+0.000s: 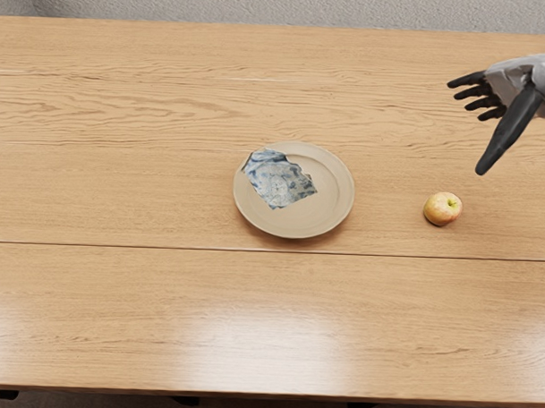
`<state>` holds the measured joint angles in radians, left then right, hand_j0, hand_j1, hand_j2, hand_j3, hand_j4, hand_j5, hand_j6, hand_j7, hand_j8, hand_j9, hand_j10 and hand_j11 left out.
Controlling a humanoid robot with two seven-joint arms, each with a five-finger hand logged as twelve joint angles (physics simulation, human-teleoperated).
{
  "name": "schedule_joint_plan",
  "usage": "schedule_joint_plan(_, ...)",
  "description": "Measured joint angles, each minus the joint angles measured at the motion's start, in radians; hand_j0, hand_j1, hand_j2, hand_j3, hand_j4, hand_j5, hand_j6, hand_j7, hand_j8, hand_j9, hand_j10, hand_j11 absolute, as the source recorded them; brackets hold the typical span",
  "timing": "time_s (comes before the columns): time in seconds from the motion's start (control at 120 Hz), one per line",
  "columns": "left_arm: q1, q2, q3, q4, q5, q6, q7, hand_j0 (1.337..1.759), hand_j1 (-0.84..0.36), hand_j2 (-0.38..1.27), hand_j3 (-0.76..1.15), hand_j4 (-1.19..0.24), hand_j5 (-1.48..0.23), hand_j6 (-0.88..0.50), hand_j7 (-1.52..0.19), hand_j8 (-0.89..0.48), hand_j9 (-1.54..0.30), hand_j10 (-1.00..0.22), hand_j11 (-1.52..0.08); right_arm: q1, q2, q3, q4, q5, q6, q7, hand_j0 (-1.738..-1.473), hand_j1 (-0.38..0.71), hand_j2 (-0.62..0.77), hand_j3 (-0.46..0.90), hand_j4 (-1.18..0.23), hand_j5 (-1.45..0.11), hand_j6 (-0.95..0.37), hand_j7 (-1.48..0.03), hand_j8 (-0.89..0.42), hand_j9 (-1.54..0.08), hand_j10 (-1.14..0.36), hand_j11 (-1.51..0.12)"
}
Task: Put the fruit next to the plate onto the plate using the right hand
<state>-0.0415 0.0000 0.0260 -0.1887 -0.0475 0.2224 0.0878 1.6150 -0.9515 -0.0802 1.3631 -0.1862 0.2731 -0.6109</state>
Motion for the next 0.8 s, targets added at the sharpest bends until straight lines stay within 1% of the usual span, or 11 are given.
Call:
schedule_joint_plan(0.2, -0.001, 0.000, 0.000, 0.000, 0.000, 0.000, 0.000, 1.658, 0.34, 0.00, 0.00, -0.01, -0.01, -0.01, -0.01, -0.01, -0.01, -0.01, -0.01, 0.002, 0.052, -0.006, -0.012, -0.021, -0.046, 0.000, -1.658, -0.35, 0.00, 0.00, 0.00, 0.00, -0.01, 0.00, 0.00, 0.00, 0.00, 0.00)
schedule_joint_plan(0.292, -0.001, 0.000, 0.000, 0.000, 0.000, 0.000, 0.000, 1.658, 0.34, 0.00, 0.00, -0.01, -0.01, -0.01, -0.01, -0.01, -0.01, -0.01, -0.01, 0.019, 0.106, -0.087, 0.008, -0.097, -0.147, 0.000, -1.658, -0.35, 0.00, 0.00, 0.00, 0.00, -0.01, 0.00, 0.00, 0.00, 0.00, 0.00)
schedule_joint_plan(0.333, -0.001, 0.000, 0.000, 0.000, 0.000, 0.000, 0.000, 1.658, 0.34, 0.00, 0.00, -0.01, -0.01, -0.01, -0.01, -0.01, -0.01, -0.01, -0.01, 0.031, 0.109, -0.130, 0.033, -0.119, -0.174, 0.013, -1.658, -0.35, 0.00, 0.00, 0.00, 0.00, -0.01, 0.00, 0.00, 0.00, 0.00, 0.00)
schedule_joint_plan(0.367, -0.001, 0.000, 0.000, 0.000, 0.000, 0.000, 0.000, 1.658, 0.34, 0.00, 0.00, -0.01, -0.01, -0.01, -0.01, -0.01, -0.01, -0.01, -0.01, 0.052, 0.109, -0.178, 0.056, -0.131, -0.187, 0.036, -1.658, -0.35, 0.00, 0.00, 0.00, 0.00, -0.01, 0.00, 0.00, 0.00, 0.00, 0.00)
schedule_joint_plan(0.425, -0.001, 0.000, 0.000, 0.000, 0.000, 0.000, 0.000, 1.658, 0.34, 0.00, 0.00, -0.01, -0.01, -0.01, -0.01, -0.01, -0.01, -0.01, -0.01, 0.086, 0.109, -0.256, 0.090, -0.144, -0.192, 0.111, -1.658, -0.35, 0.00, 0.00, 0.00, 0.00, -0.01, 0.00, 0.00, 0.00, 0.00, 0.00)
schedule_joint_plan(0.467, 0.000, 0.000, 0.000, 0.000, 0.000, 0.000, 0.000, 1.658, 0.34, 0.00, 0.00, -0.01, -0.01, -0.01, -0.01, -0.01, -0.01, -0.01, -0.01, 0.100, 0.108, -0.290, 0.105, -0.150, -0.192, 0.156, -1.658, -0.35, 0.00, 0.00, 0.00, 0.00, 0.00, 0.00, 0.00, 0.00, 0.00, 0.00)
schedule_joint_plan(0.5, -0.001, 0.000, 0.000, 0.000, 0.000, 0.000, 0.000, 1.658, 0.34, 0.00, 0.00, -0.01, -0.01, -0.01, -0.01, -0.01, -0.01, -0.01, -0.01, 0.104, 0.107, -0.308, 0.113, -0.152, -0.193, 0.196, -1.658, -0.35, 0.00, 0.00, 0.00, 0.00, 0.00, 0.00, 0.00, 0.00, 0.00, 0.00)
schedule_joint_plan(0.558, 0.000, 0.000, 0.000, 0.000, 0.000, 0.000, 0.000, 1.658, 0.34, 0.00, 0.00, -0.01, -0.01, -0.01, -0.01, -0.01, -0.01, -0.01, -0.01, 0.099, 0.098, -0.331, 0.123, -0.160, -0.193, 0.280, -1.658, -0.35, 0.00, 0.00, 0.00, 0.00, 0.00, 0.00, 0.00, 0.00, 0.00, 0.00)
schedule_joint_plan(0.6, 0.000, 0.000, 0.000, 0.000, 0.000, 0.000, 0.000, 1.658, 0.34, 0.00, 0.00, -0.01, -0.01, -0.01, -0.01, -0.01, -0.01, -0.01, -0.01, 0.088, 0.094, -0.341, 0.127, -0.177, -0.176, 0.321, -1.658, -0.35, 0.00, 0.00, 0.00, 0.00, 0.00, 0.00, 0.00, 0.00, 0.00, 0.00)
schedule_joint_plan(0.683, -0.001, 0.000, 0.000, 0.000, 0.000, 0.000, 0.000, 1.658, 0.34, 0.00, 0.00, -0.01, -0.01, -0.01, -0.01, -0.01, -0.01, -0.01, -0.01, 0.066, 0.073, -0.353, 0.129, -0.201, -0.132, 0.368, -1.658, -0.35, 0.00, 0.00, 0.00, 0.00, 0.00, 0.00, 0.00, 0.00, 0.00, 0.00)
schedule_joint_plan(0.8, 0.000, 0.000, 0.000, 0.000, 0.000, 0.000, 0.000, 1.658, 0.34, 0.00, 0.00, -0.01, -0.01, -0.01, -0.01, -0.01, -0.01, -0.01, -0.01, 0.019, 0.053, -0.354, 0.106, -0.222, -0.114, 0.394, -1.658, -0.35, 0.00, 0.00, 0.00, 0.00, 0.00, 0.00, 0.00, 0.00, 0.00, 0.00)
